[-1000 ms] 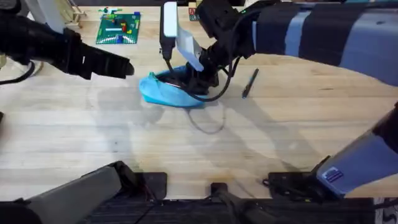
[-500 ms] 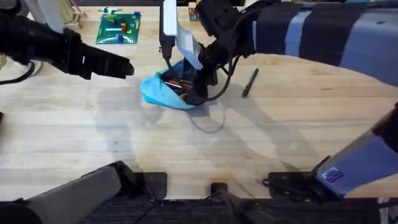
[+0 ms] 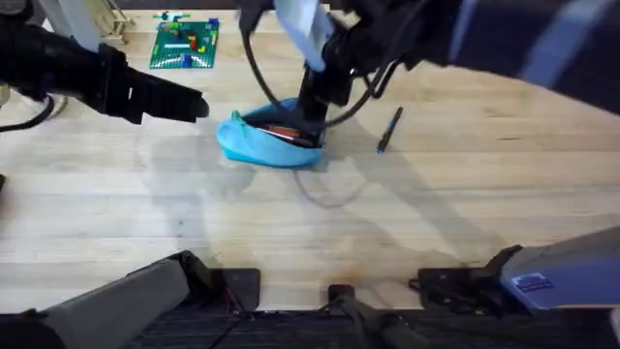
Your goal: Unzip the bag, pick up the pens from the table one at a time and place them inside, then zip the bag closed.
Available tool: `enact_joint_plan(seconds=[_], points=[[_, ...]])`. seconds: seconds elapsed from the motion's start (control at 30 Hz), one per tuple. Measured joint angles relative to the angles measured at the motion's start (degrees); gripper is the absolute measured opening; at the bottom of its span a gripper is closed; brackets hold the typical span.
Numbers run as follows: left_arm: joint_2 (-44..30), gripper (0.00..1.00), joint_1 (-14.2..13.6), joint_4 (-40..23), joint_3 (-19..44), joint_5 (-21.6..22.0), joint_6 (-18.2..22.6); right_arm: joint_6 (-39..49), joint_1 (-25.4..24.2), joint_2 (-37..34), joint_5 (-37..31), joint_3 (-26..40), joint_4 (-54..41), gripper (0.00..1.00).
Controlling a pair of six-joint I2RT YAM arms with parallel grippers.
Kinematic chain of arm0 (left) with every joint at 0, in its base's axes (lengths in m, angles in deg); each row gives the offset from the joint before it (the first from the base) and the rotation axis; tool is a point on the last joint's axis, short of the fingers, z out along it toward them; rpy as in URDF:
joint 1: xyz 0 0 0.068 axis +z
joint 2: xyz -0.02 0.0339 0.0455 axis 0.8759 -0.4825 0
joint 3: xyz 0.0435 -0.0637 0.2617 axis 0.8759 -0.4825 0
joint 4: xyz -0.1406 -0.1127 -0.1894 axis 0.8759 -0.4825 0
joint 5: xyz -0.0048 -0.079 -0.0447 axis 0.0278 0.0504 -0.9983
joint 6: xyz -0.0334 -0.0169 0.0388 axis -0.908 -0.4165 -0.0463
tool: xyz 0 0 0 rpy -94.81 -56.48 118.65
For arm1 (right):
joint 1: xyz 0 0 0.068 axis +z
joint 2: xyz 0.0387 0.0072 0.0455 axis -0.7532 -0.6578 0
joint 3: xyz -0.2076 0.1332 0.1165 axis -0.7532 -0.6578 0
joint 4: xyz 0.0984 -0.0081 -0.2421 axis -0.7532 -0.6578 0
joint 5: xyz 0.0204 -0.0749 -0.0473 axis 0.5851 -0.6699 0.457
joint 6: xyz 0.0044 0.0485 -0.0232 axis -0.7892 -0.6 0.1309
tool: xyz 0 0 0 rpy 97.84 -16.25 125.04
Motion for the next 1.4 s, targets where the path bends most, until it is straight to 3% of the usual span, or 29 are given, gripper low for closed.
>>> enact_joint_plan(seconds=[0.4,0.53,0.87,1.07,1.4], points=[[0.0,0.995,0.0,0.0,0.0,0.0,0.0,-27.2,0.0,6.8,-21.9,0.6,-8.2,0.996],[0.0,0.995,0.0,0.0,0.0,0.0,0.0,-44.9,0.0,7.1,-31.7,0.6,-15.6,0.996],[0.0,0.994,0.0,0.0,0.0,0.0,0.0,-59.1,-1.2,7.1,-33.2,0.6,-18.6,0.996],[0.0,0.995,0.0,0.0,0.0,0.0,0.0,-73.2,-6.8,7.1,-32.8,0.6,-21.8,0.996],[0.0,0.995,0.0,0.0,0.0,0.0,0.0,-81.8,-14.5,4.3,-24.7,0.6,-22.5,0.996]])
